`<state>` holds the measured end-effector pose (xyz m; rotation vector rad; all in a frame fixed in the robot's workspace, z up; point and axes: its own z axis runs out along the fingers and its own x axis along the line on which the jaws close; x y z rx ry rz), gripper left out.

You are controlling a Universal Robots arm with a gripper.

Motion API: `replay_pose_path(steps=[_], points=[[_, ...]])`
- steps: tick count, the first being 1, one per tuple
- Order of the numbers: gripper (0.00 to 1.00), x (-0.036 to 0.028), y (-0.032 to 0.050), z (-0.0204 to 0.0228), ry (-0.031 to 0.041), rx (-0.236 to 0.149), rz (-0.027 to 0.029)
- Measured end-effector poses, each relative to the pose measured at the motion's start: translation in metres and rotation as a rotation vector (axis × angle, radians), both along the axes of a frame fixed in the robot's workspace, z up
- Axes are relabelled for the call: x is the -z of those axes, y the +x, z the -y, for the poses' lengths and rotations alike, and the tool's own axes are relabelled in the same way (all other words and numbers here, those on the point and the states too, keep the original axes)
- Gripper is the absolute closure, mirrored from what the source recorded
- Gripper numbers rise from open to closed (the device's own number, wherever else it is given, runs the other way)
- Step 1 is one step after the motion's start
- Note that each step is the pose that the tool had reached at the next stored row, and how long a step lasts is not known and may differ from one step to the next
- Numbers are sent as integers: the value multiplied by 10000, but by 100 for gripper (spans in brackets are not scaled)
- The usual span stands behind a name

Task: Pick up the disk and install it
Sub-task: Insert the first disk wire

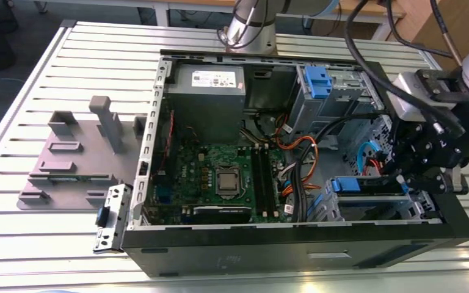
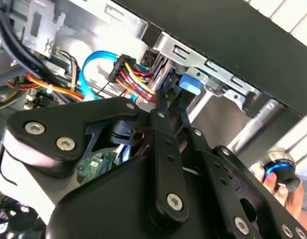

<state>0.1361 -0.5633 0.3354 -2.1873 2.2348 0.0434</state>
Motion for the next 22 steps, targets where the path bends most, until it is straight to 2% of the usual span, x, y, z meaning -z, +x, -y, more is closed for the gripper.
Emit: replay_pose_path(steps=[2, 6, 8, 10, 15, 16, 18, 22], points=[[76, -34, 0, 1, 3, 0, 0], [76, -40, 11, 0, 19, -23, -23], [77, -39, 25, 0, 70, -63, -44], [89, -39, 42, 0, 125, -116, -66], [89, -42, 89, 0, 311, -197, -102], [89, -54, 90, 0, 323, -197, -103], [89, -113, 93, 0, 344, -197, -103], [89, -291, 94, 0, 354, -198, -103]])
